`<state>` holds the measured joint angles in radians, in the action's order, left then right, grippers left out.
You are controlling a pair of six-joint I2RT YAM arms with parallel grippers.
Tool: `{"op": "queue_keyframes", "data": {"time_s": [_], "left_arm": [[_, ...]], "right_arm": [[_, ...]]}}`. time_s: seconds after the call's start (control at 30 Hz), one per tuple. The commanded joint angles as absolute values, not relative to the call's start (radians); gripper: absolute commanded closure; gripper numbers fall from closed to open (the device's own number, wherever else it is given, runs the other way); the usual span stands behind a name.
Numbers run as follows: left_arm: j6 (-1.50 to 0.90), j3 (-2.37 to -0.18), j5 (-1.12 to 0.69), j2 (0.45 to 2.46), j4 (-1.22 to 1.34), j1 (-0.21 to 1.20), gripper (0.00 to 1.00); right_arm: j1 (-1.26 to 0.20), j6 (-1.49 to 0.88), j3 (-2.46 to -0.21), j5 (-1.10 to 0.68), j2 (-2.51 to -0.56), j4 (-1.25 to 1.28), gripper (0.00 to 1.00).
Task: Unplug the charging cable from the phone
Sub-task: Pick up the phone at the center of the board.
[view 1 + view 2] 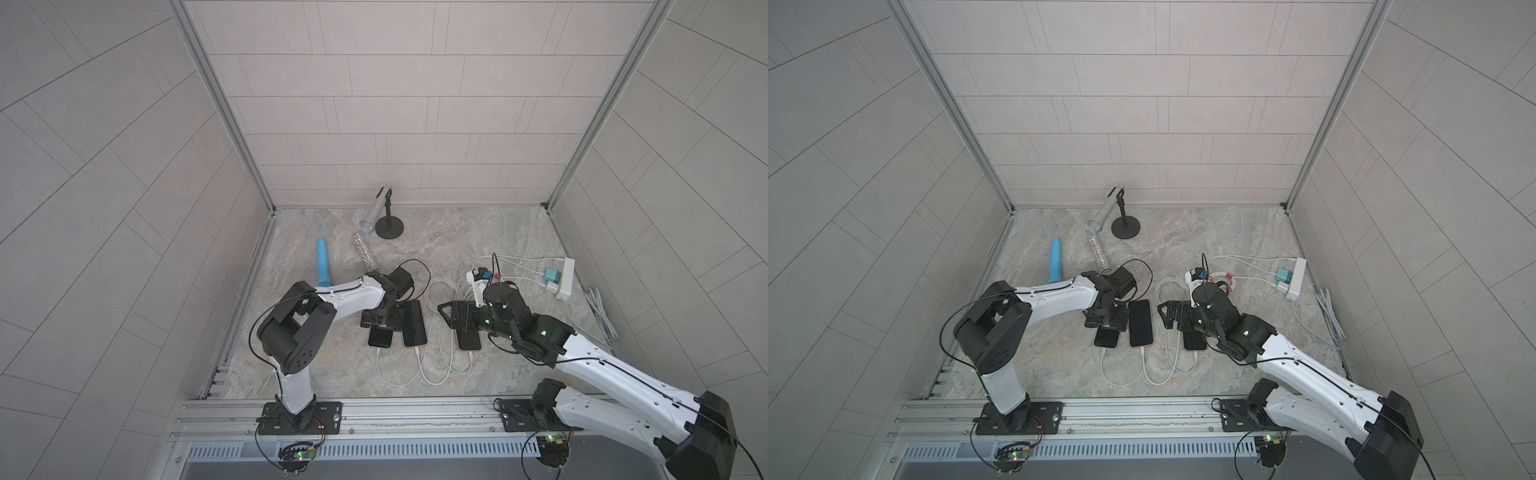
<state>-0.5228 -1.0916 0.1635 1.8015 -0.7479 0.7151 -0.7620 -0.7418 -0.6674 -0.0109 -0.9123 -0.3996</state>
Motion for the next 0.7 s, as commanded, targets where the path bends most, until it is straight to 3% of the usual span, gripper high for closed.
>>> {"op": "queue_keyframes", "data": {"time_s": [0.0, 0.67], "left_arm": [[-0.511, -1.081, 0.151, 1.844, -0.727, 0.719, 0.30], [-0.511, -1.086, 0.132, 1.769, -0.759, 0.716, 0.86]], "right_arm": [[-0.769, -0.748, -0.658, -0.009, -0.898, -0.410, 0.00], [-0.774, -0.775, -0.651, -0.021, -0.897, -0.398, 0.00]]}}
